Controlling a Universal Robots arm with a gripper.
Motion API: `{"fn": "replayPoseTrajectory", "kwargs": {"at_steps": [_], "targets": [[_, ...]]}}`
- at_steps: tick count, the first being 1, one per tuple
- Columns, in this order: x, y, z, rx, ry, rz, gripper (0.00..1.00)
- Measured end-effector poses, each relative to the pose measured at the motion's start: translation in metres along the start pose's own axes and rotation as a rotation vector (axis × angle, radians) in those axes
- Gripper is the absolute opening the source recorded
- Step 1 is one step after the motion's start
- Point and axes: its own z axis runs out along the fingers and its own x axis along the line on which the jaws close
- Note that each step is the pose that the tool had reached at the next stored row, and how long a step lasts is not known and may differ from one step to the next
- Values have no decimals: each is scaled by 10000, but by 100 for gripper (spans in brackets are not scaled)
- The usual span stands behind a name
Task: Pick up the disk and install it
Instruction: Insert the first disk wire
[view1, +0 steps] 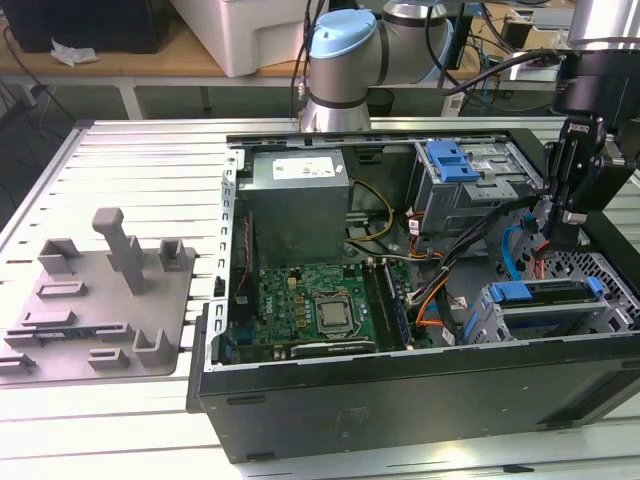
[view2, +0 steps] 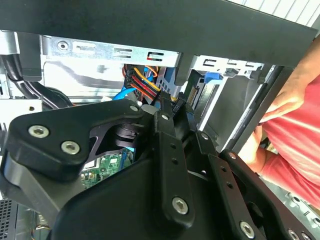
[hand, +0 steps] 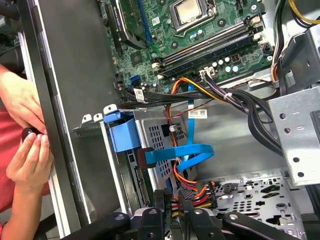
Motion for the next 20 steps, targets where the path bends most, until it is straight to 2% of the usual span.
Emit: {"fn": "replayPoseTrajectory", "kwargs": {"at_steps": [5,6,7,16,17,19,20], "targets": [[0,-1,0,1,0,0,24],[0,-1,0,0,0,0,17],[0,-1,0,0,0,0,16],[0,-2,0,0,-1,-1,16],[8,-5,3,-3,-15,-1,16],[33,-11,18,-32,-135,-9,16],[57,-18,29,-53,-224,-15,16]]}}
